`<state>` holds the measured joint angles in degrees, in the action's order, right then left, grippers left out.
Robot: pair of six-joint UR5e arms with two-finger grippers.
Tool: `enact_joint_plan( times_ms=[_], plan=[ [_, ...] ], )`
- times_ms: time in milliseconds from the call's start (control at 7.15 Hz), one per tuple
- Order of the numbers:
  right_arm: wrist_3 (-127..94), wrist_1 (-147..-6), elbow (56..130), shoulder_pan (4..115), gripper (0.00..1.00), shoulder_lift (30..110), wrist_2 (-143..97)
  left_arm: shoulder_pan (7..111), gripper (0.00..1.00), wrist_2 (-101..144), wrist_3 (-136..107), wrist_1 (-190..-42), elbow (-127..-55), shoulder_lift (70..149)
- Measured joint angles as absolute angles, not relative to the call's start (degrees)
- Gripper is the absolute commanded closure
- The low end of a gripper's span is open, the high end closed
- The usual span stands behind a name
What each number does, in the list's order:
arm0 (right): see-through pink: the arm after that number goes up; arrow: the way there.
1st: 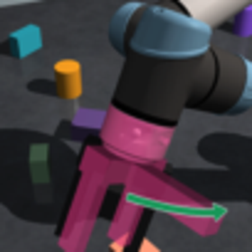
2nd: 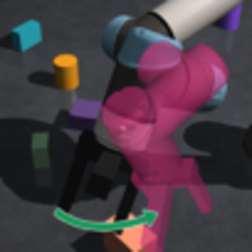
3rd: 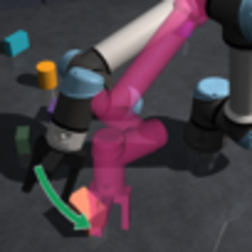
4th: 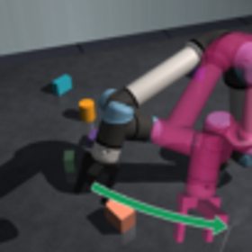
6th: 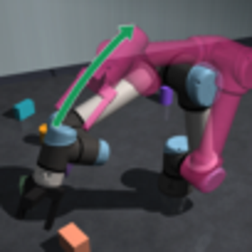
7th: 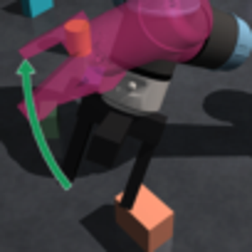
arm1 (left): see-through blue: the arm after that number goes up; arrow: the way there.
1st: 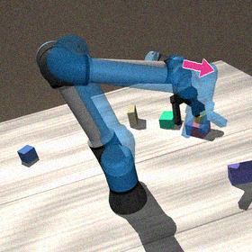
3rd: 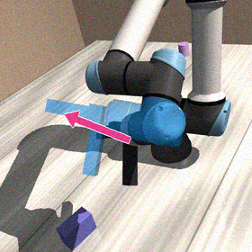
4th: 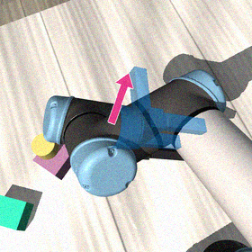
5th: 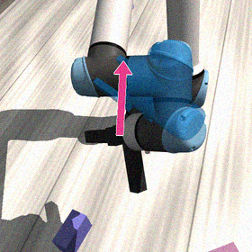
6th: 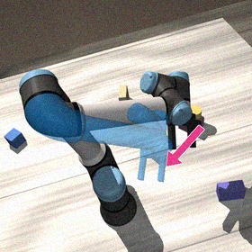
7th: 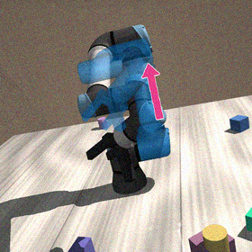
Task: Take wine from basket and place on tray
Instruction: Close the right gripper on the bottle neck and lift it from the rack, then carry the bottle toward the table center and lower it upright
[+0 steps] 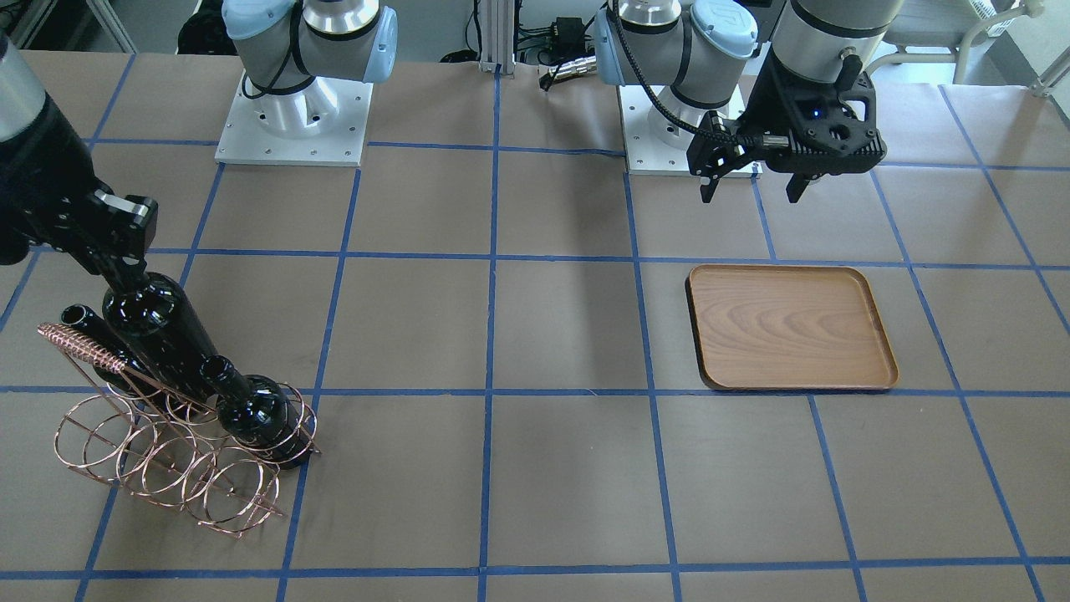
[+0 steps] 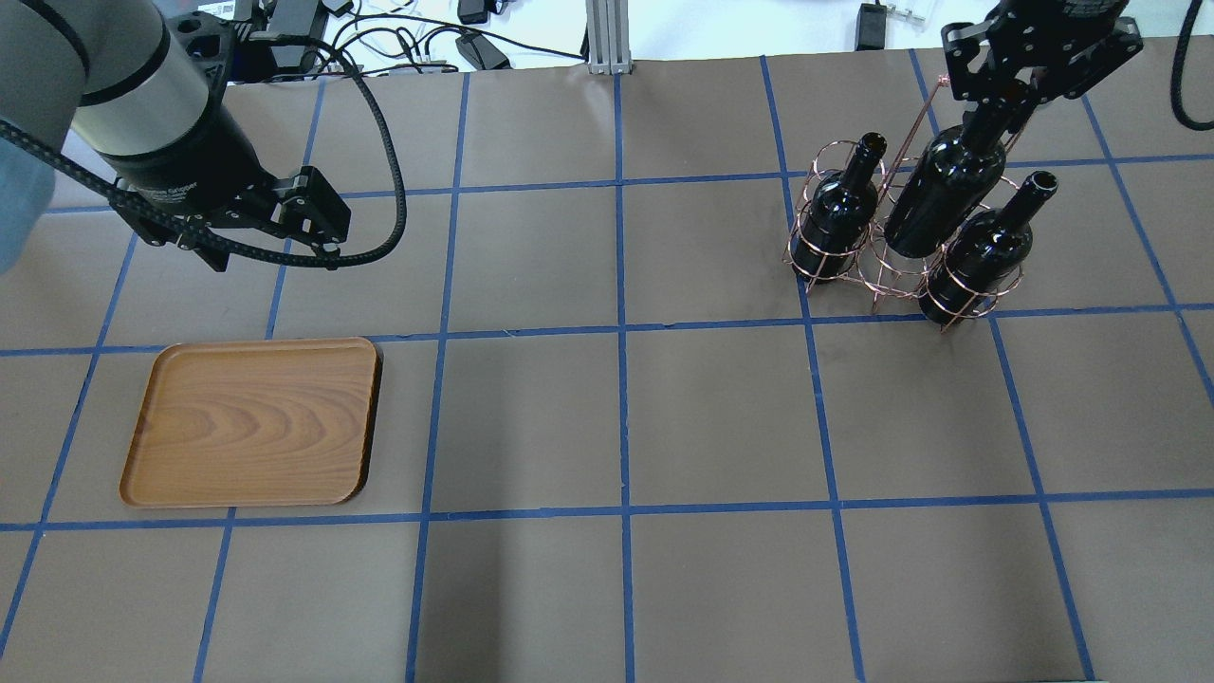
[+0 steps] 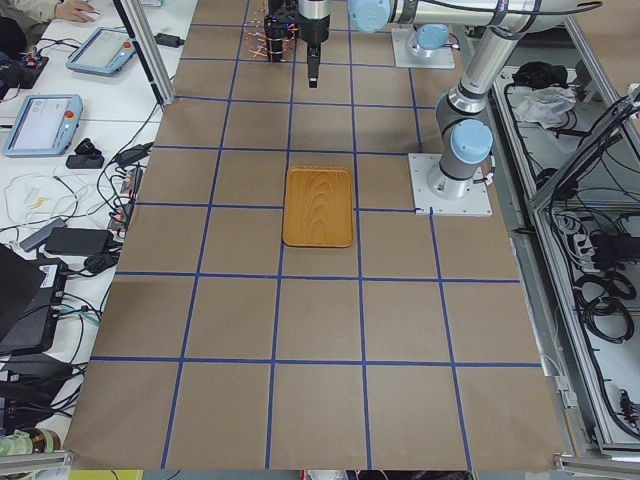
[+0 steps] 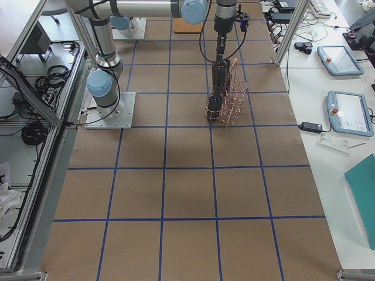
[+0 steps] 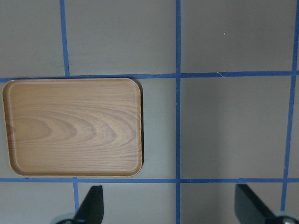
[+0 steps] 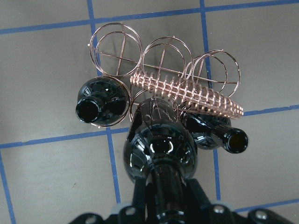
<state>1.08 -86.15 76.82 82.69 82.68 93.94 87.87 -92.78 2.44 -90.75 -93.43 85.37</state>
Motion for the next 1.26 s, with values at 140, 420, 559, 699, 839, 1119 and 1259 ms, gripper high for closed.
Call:
enact_joint_plan(
  times_ms=[140,420,559,699,839,1119,1259],
  plan=[
    [0.8,-83.87,75.84,82.84,0.91,84.03,94.16,87.88,0.0,-92.77,2.4,-90.72,-93.43,85.35],
    [-0.96,-81.71,75.4,84.08,0.91,86.22,94.04,87.82,0.0,-92.79,2.32,-90.6,-93.37,85.25],
    [-3.14,-81.37,75.47,85.48,0.91,86.63,93.94,87.81,0.0,-92.77,2.3,-90.43,-93.35,85.23],
    [-6.65,-81.27,75.62,87.48,0.91,86.75,93.74,87.81,0.0,-92.79,2.27,-90.26,-93.36,85.23],
    [-11.28,-81.27,75.78,90.21,0.91,86.67,93.06,87.66,0.0,-92.8,2.25,-90.15,-93.37,85.24],
    [-21.61,-81.46,75.91,96.22,0.92,85.8,90.48,86.92,0.0,-92.89,2.28,-90.17,-93.33,85.25],
    [-26.21,-81.63,75.95,99.44,0.92,84.85,89.9,86.35,0.0,-92.84,2.3,-90.19,-93.17,85.25]
  ],
)
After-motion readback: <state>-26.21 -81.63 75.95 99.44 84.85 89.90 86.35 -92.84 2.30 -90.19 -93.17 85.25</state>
